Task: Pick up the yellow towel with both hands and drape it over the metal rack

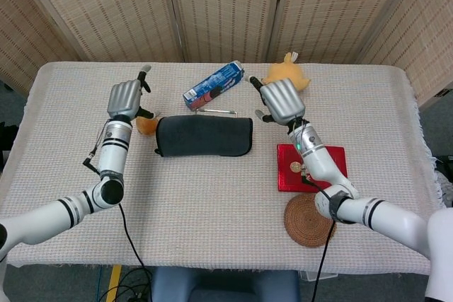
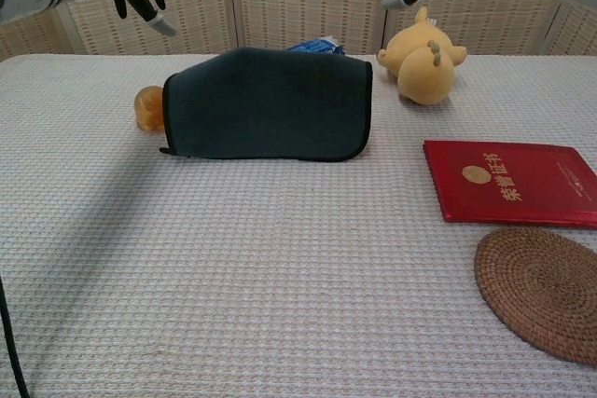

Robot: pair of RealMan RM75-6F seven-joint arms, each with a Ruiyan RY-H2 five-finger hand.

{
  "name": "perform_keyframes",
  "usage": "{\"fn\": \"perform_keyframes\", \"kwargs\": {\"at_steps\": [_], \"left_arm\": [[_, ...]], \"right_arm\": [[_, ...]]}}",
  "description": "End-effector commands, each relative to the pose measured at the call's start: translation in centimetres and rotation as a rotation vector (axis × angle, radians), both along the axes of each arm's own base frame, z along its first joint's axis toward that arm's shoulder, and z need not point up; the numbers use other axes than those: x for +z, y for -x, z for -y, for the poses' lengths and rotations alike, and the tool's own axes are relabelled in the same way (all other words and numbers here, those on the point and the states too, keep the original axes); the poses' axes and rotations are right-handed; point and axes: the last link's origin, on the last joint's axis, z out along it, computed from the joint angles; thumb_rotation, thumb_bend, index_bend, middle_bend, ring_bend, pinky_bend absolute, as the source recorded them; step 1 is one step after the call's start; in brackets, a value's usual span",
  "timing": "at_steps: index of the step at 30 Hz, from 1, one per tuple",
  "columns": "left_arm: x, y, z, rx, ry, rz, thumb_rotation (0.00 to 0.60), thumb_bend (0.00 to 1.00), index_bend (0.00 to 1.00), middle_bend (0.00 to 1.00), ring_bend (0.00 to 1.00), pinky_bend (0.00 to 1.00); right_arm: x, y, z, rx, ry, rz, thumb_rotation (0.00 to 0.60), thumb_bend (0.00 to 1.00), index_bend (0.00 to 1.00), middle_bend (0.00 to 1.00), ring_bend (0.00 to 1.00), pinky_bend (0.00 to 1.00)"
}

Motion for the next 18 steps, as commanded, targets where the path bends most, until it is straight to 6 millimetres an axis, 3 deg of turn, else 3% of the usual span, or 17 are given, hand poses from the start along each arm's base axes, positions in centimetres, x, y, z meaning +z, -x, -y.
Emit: {"fn": "perform_keyframes", "kwargs": {"at_steps": [1, 8, 18], "left_arm": [[1.5, 2.5, 2.2, -0.006, -0.031, 0.015, 0.6, 0.03, 0.11, 0.42, 0.42, 0.56], [3.7, 7.4, 7.6, -0.015, -0.043, -0.02, 0.6, 0.03, 0.13, 0.42, 0.41, 0.56], [6.5, 13.6, 15.8, 0.045, -0.063, -0.052, 0.6, 0.03, 0.15, 0.42, 0.41, 0.56]], "right_arm": [[2.2, 3.4, -2.9, -0.03, -0.019, -0.018, 0.6, 0.27, 0.22, 0.58, 0.59, 0.74], [5.0, 7.8, -8.0, -0.032, -0.007, -0.01, 0.6, 0.27, 0.26, 0.57, 0.58, 0.71], [7.4, 14.0, -14.8, -0.086, 0.031, 0.01, 0.6, 0.27, 0.3, 0.57, 0.58, 0.71]]}}
